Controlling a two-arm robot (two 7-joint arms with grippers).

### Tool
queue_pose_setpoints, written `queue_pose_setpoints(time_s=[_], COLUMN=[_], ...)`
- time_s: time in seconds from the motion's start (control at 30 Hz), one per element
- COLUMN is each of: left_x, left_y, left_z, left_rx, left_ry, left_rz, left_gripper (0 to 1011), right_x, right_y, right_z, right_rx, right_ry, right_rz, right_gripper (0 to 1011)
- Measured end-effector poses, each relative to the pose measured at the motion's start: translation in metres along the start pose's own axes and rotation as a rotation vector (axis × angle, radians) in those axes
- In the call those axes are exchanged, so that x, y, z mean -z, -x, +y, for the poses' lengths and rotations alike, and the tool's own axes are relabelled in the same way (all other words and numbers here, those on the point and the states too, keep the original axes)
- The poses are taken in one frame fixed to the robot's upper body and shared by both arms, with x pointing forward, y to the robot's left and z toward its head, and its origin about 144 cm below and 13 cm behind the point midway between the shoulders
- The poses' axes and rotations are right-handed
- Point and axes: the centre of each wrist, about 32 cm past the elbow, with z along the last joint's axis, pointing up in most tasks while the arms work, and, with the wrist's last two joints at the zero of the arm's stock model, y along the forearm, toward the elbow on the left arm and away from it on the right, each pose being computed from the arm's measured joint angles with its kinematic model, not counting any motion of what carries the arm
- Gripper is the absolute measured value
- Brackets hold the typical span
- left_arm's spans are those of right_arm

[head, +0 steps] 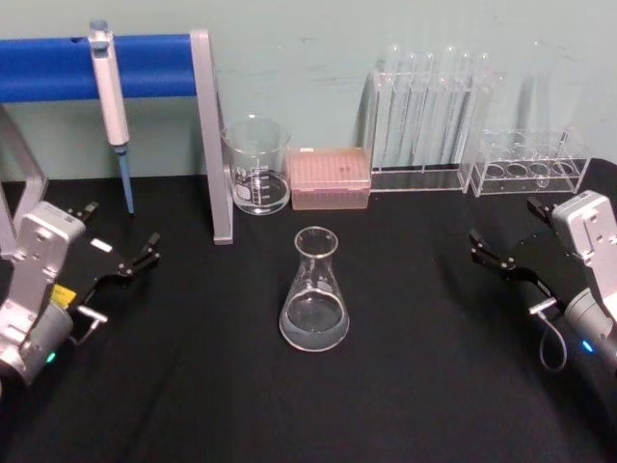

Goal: Grasp the erlenmeyer flask with one hand, shake it three times, then place it back.

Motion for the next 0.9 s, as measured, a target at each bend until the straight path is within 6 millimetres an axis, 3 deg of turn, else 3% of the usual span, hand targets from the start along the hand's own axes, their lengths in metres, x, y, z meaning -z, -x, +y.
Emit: queue_pose_setpoints(time_s=[0.9], left_x=[0.0], left_y=[0.0], left_z=[0.0], left_rx=[0.0], left_ry=[0.0], left_rz=[0.0], left_gripper=[1001], right_x=[0.0], right_y=[-0.0001], right_z=[0.0], right_rx=[0.0], right_ry=[0.0], right_rz=[0.0], right_gripper=[1002])
